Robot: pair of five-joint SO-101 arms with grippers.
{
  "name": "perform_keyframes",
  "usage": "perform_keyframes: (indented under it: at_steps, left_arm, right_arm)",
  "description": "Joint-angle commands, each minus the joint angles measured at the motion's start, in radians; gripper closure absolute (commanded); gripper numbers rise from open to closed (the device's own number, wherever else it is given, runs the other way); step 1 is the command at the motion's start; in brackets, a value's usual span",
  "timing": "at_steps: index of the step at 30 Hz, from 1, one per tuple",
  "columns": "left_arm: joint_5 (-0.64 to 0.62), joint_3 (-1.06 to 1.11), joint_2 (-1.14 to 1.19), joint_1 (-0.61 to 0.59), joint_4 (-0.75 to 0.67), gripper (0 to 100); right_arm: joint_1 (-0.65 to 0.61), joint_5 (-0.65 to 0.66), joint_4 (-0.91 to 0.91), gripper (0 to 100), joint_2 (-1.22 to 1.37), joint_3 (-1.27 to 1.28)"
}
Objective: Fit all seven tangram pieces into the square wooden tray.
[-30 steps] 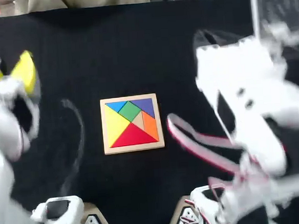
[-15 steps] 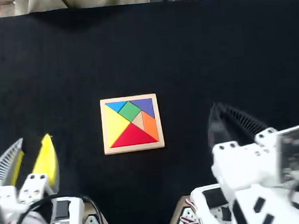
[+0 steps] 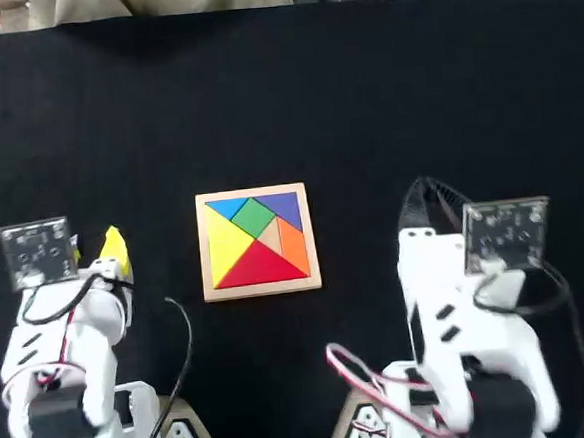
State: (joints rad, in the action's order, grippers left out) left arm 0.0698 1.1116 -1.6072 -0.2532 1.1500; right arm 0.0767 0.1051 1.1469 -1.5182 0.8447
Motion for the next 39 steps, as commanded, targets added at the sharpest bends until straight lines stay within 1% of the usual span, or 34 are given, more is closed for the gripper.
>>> perform_keyframes:
  at_steps: [1,5,9,12,14,17,21,23,25,28,29,31,34,37,39]
  left_arm:
    - [0.068,0.143,-0.017,0.018,-0.087,84]
    - [0.081,0.300,-0.017,0.062,-0.137,84]
    - [0.078,0.475,-0.017,0.058,-0.216,84]
    - [0.086,0.550,-0.018,0.056,-0.242,84]
    - [0.084,0.550,-0.018,0.056,-0.235,84]
    - [0.086,0.561,-0.018,0.056,-0.218,84]
    - [0.086,0.572,-0.018,0.056,-0.158,84]
    - [0.086,0.572,-0.018,0.056,-0.115,84]
    - [0.086,0.572,-0.018,0.056,-0.068,84]
    - [0.086,0.564,-0.018,0.056,0.032,84]
    - [0.086,0.561,-0.018,0.056,0.046,84]
    - [0.084,0.561,-0.014,0.050,0.037,84]
    - [0.078,0.561,-0.017,0.008,0.038,84]
    - [0.083,0.561,-0.017,-0.045,0.038,84]
    - [0.080,0.561,-0.017,-0.061,0.035,84]
  right_arm:
    - [0.038,-0.003,-0.193,98.7,-0.054,0.265]
    - [0.035,-0.003,-0.222,98.7,-0.119,0.435]
    - [0.035,-0.003,-0.137,98.7,-0.222,0.565]
    - [0.040,-0.003,-0.066,98.7,-0.329,0.680]
    - [0.052,0.006,-0.066,98.7,-0.364,0.730]
    - [0.057,0.008,-0.077,98.4,-0.343,0.779]
    - [0.052,0.008,-0.129,98.4,-0.335,0.843]
    - [0.057,0.006,-0.121,98.5,-0.338,0.842]
    - [0.046,0.006,-0.064,98.6,-0.334,0.842]
    - [0.020,0.002,0.149,98.6,-0.338,0.842]
    - [0.023,-0.002,0.144,98.7,-0.344,0.842]
    - [0.051,-0.003,0.143,98.7,-0.335,0.842]
    - [0.094,-0.003,0.132,98.7,-0.318,0.842]
    - [0.100,0.003,0.130,98.7,-0.317,0.842]
    - [0.100,0.000,0.130,98.6,-0.317,0.842]
